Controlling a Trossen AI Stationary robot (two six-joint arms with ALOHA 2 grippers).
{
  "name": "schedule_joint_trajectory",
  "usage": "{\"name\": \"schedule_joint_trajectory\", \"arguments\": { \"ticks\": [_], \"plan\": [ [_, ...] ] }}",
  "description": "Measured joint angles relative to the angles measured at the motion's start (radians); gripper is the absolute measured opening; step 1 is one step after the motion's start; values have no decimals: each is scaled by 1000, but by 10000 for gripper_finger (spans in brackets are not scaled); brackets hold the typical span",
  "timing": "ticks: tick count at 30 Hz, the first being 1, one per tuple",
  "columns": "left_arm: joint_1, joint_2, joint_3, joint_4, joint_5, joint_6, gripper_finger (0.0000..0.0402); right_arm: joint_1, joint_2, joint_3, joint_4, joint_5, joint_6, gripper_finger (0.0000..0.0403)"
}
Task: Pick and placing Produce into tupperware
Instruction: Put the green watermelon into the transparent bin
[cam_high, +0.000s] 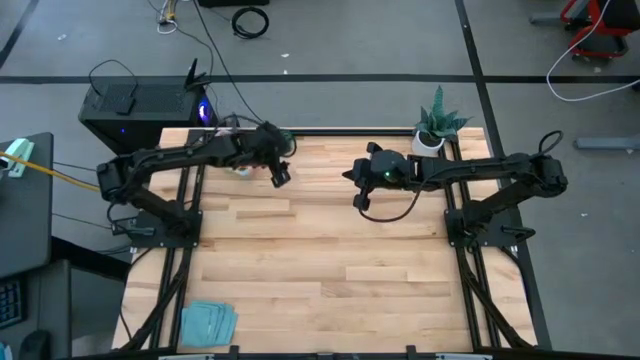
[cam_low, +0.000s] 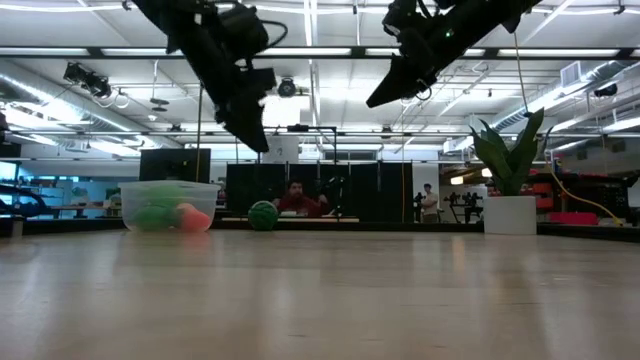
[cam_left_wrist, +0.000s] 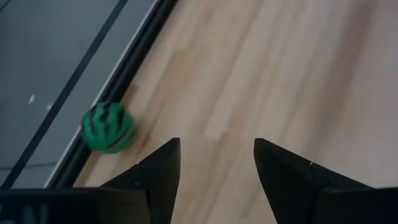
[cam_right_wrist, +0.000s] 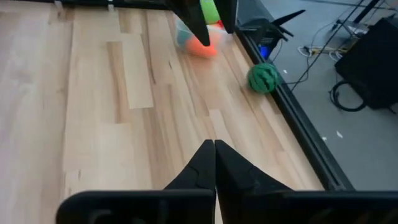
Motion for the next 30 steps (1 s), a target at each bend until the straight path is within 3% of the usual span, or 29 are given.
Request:
{"name": "schedule_joint_trajectory", "arguments": {
  "ticks": [13,24,30],
  "plan": [
    [192,79,0,107,2,-27,206,-54,5,0,-24,-26,77,3],
    [185,79,45,77,5,-10,210,-209,112,0,0,-88,136,3],
    [189,79,45,21,3,-9,208,-248,108,0,-1,-44,172,17]
  ]
}}
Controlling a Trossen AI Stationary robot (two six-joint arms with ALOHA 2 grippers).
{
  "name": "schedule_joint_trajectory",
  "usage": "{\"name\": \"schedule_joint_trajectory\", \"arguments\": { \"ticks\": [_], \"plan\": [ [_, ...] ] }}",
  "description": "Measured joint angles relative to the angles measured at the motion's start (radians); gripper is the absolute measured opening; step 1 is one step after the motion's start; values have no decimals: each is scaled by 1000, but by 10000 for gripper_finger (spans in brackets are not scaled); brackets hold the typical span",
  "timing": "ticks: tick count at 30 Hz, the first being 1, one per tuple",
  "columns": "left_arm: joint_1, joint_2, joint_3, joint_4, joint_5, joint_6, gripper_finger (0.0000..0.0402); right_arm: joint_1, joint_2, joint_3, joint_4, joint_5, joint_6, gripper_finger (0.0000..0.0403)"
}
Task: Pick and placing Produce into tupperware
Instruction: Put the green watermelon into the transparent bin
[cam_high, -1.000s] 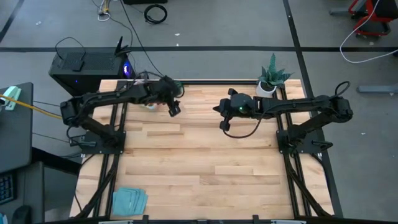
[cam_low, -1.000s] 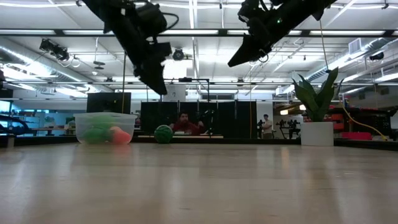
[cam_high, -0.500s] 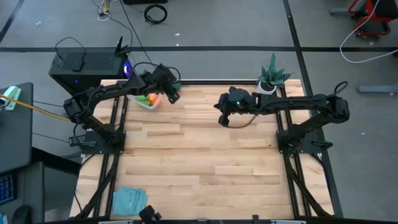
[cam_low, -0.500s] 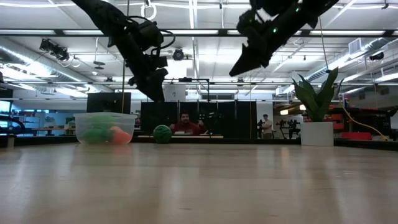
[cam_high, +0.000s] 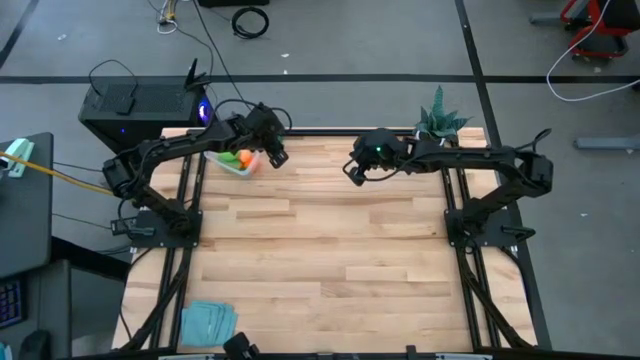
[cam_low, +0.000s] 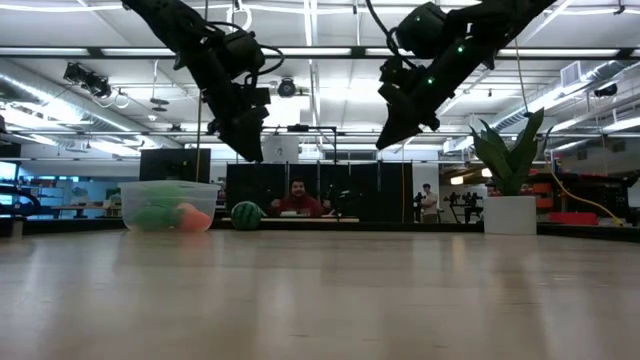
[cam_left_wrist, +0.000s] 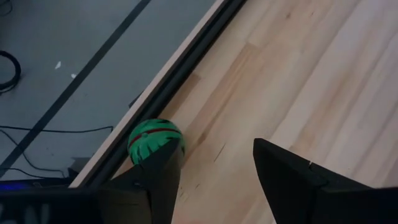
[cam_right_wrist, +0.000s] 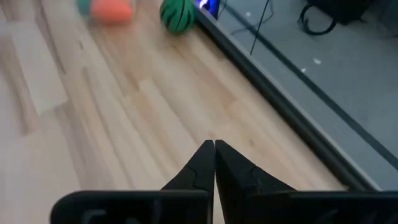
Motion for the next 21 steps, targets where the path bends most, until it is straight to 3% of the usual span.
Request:
{"name": "schedule_joint_trajectory", "arguments": {
  "ticks": [21],
  "plan": [
    [28,0,0,-88,19,14,215,-4,-78,0,3,0,0,28]
  ]
}}
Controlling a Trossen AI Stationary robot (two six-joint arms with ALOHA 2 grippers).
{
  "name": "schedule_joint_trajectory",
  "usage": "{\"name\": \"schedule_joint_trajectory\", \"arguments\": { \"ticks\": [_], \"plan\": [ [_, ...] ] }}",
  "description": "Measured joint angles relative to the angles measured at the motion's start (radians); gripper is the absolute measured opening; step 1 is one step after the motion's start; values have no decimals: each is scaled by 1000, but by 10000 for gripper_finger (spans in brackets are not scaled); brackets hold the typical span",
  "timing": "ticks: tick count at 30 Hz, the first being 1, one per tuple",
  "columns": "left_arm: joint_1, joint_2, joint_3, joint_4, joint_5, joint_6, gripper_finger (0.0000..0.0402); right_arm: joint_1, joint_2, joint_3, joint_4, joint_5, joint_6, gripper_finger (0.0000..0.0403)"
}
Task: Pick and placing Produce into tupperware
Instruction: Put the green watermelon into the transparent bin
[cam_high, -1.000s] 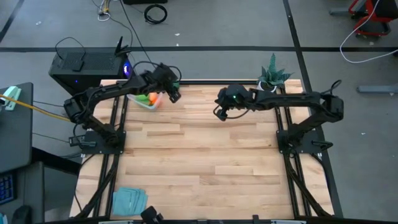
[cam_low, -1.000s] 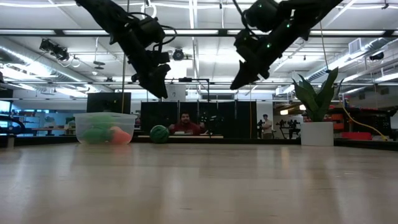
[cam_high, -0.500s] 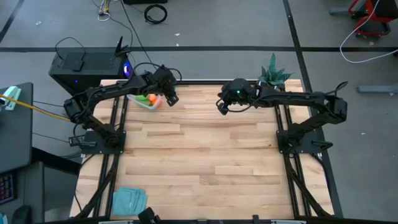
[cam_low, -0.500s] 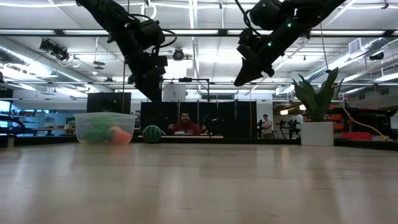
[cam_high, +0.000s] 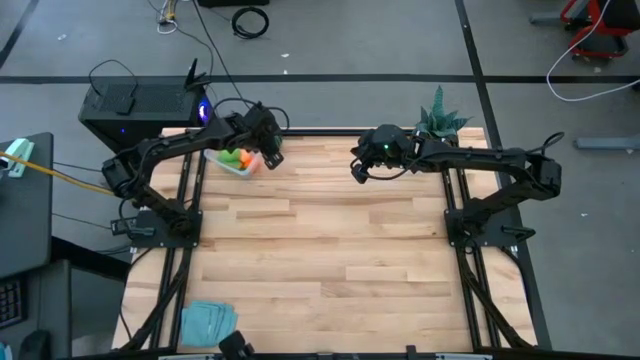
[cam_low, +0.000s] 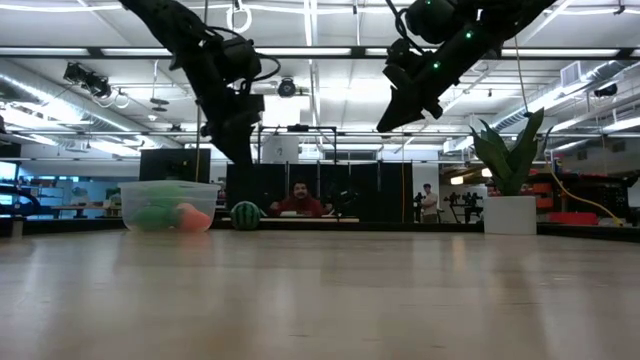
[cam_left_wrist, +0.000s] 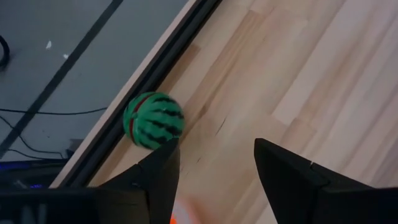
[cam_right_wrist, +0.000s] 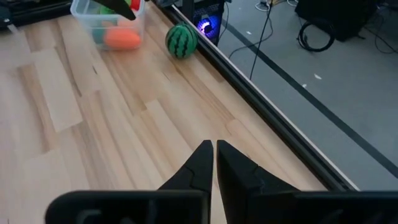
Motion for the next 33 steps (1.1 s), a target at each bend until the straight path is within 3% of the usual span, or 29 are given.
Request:
{"name": "schedule_joint_trajectory", "arguments": {
  "ticks": [8,17,22,33],
  "plan": [
    [69,60,26,18,93,52,240,0,0,0,0,0,0,28],
    [130,192,177,-97,89,129,391,0,0,0,0,0,0,27],
    [147,265,197,-98,122,128,380,0,0,0,0,0,0,29],
    [193,343,201,-41,133,182,398,0,0,0,1,0,0,27]
  ]
}}
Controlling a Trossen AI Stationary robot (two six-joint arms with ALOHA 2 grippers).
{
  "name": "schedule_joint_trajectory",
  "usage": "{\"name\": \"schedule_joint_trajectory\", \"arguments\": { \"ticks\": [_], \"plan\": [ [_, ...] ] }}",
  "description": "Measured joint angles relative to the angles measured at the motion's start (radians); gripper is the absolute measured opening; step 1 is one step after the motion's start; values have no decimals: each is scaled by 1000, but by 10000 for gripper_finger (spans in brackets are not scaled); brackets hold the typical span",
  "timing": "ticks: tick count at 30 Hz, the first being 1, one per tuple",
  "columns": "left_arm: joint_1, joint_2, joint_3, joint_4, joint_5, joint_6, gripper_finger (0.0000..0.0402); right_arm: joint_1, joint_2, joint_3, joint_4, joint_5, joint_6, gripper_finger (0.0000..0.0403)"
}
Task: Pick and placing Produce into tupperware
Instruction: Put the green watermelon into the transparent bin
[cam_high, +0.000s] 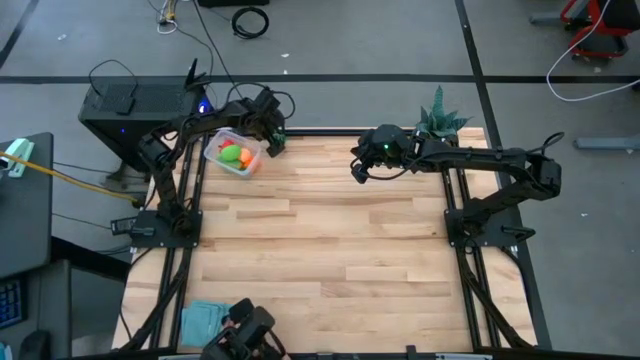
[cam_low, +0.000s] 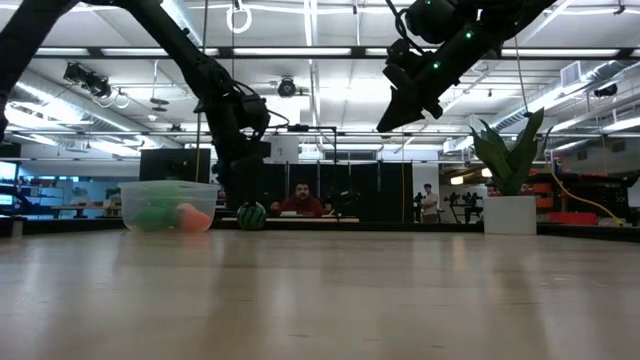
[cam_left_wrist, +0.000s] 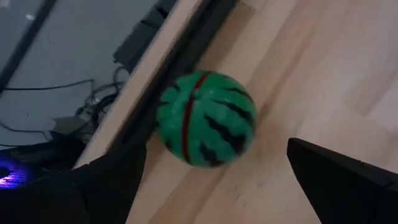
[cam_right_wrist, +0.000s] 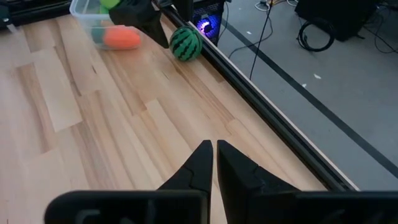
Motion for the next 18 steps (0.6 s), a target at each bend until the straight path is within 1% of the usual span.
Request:
{"name": "schedule_joint_trajectory", "arguments": {
  "ticks": [4,10,18],
  "plan": [
    [3,0,-1,2,19,20,399,0,0,0,0,0,0,28],
    [-4,15,-1,-11,76,21,399,0,0,0,0,0,0,29],
    [-18,54,-1,-11,102,5,400,0,0,0,0,0,0,29]
  ]
}}
